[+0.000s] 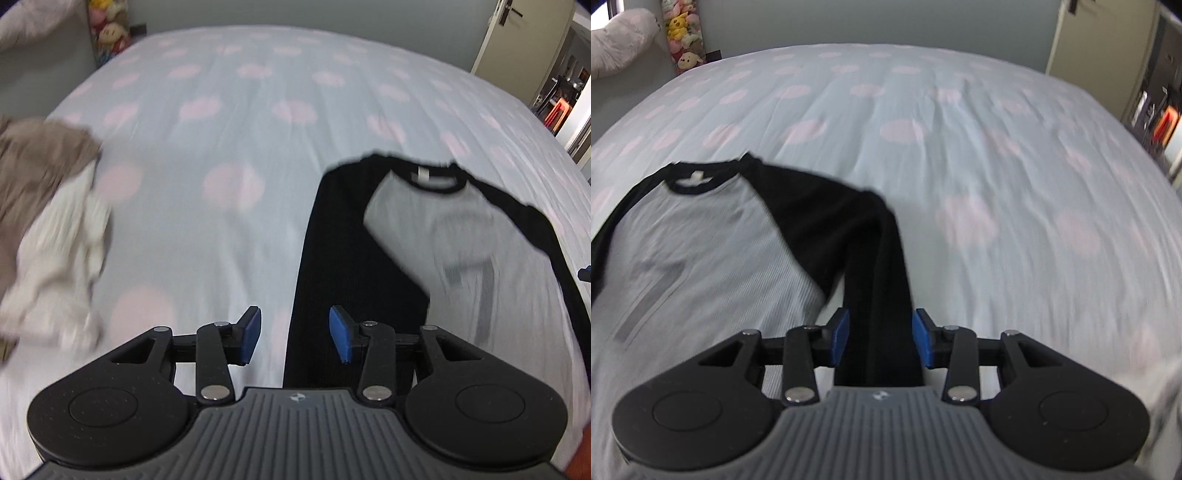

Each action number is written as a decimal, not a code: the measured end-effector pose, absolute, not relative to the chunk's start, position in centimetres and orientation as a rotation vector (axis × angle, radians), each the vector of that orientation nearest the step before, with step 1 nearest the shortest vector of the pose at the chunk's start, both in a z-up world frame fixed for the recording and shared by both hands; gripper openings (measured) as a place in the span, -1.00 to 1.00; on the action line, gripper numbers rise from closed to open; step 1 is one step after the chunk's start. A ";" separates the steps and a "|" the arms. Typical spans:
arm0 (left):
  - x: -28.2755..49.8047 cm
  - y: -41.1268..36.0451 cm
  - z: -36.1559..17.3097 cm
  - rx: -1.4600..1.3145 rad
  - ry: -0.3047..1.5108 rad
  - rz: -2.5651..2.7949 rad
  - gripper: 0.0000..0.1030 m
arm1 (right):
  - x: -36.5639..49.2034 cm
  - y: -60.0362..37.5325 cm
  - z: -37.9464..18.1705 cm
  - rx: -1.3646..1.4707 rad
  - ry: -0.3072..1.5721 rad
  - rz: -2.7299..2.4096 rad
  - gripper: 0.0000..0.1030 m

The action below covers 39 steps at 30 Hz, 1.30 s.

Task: Fold clothes
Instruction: 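Lay the shirt flat on the bed and open both tools, then grasp the black sleeve cuff with the left tool and fold it across the body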

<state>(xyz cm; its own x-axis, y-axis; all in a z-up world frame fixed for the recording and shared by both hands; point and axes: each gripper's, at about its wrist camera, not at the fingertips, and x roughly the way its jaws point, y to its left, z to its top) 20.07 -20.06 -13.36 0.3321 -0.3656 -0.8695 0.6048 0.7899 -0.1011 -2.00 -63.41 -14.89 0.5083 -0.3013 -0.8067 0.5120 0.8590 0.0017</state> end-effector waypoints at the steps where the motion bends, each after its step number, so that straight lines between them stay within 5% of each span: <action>1: 19.3 -19.4 -13.4 0.255 1.070 -0.641 -0.25 | -2.8 -62.9 -14.9 0.265 0.920 -0.493 -0.17; 20: 12.4 -16.1 -18.4 0.320 1.304 -0.501 -0.11 | -11.8 -60.0 -14.5 0.385 0.858 -0.527 0.05; 25: 12.6 -16.1 -19.1 0.270 1.323 -0.481 -0.35 | -12.0 -59.7 -14.1 0.377 0.831 -0.506 0.05; 29: 12.1 -16.0 -18.8 0.237 1.284 -0.525 -0.89 | -11.7 -59.7 -14.1 0.369 0.847 -0.523 0.05; 39: 13.2 -11.3 -13.7 0.025 1.050 -0.466 -0.91 | -9.8 -57.8 -15.0 0.194 0.956 -0.538 0.05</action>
